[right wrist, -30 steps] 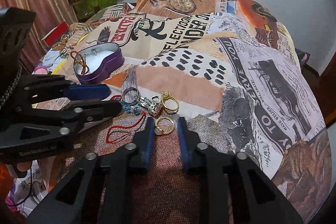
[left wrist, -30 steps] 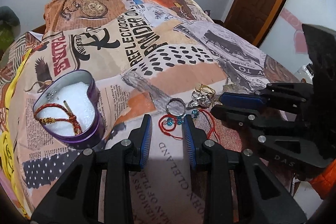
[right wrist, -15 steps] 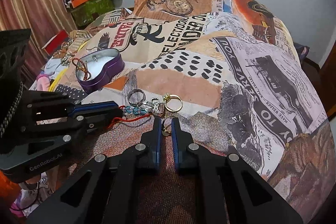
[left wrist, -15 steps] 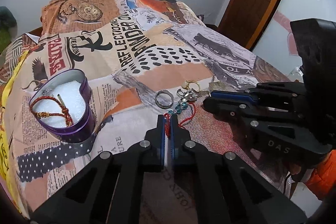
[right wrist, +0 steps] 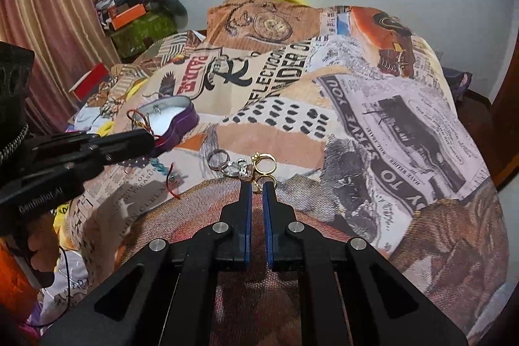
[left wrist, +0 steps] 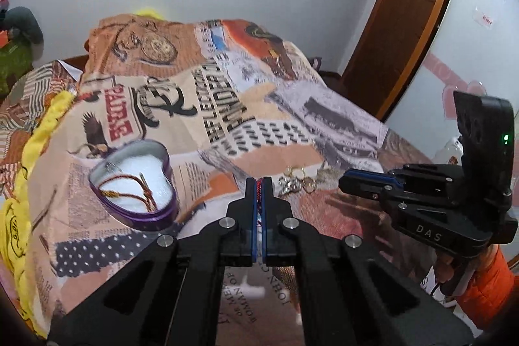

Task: Organize jewelry
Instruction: 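Grasp a red-cord charm with the left tool while the right tool grasps a gold ring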

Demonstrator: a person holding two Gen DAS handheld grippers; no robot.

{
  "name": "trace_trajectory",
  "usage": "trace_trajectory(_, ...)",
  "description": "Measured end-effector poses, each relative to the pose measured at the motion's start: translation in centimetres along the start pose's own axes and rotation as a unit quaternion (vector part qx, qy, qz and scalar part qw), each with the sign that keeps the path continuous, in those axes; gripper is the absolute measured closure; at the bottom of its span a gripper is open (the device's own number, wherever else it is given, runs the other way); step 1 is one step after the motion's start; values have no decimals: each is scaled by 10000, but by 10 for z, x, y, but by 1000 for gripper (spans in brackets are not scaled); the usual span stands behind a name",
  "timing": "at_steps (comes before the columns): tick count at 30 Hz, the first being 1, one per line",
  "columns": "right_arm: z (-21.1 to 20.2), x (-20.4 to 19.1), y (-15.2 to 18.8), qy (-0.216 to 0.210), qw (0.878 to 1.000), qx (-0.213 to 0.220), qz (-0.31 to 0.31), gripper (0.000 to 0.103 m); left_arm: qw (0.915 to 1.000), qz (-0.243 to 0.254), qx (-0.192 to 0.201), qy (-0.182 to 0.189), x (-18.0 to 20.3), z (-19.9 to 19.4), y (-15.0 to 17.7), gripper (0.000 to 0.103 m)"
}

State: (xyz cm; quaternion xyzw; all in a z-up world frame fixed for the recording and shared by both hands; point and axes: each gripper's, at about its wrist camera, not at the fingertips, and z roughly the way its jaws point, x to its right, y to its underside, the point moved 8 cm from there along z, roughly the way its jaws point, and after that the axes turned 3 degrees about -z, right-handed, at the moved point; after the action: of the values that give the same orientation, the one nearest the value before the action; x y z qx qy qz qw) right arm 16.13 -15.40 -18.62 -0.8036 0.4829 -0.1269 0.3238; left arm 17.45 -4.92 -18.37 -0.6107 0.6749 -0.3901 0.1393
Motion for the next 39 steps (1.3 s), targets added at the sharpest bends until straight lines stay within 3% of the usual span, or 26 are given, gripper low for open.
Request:
trace_trajectory(8, 6, 1, -3, -57, 9999, -103, -88, 97, 9996, -2, 292, -52, -2, -17, -17, 103)
trace_trajectory(12, 23, 6, 4, -23, 9990, -455, -40, 84, 9995, -27, 317, -51, -4, -17, -18, 103)
trace_trajectory(16, 37, 5, 7, -242, 9971, -717, -38, 81, 9995, -12, 314, -45, -3, -17, -18, 103)
trace_trajectory(22, 48, 10, 2, 86, 9966, -741, -338, 80, 9995, 3, 315, -58, -4, -14, -18, 103)
trace_trajectory(39, 37, 5, 4, -31, 9981, -554, -283, 84, 9989, -24, 456, -74, -6, -20, -26, 103)
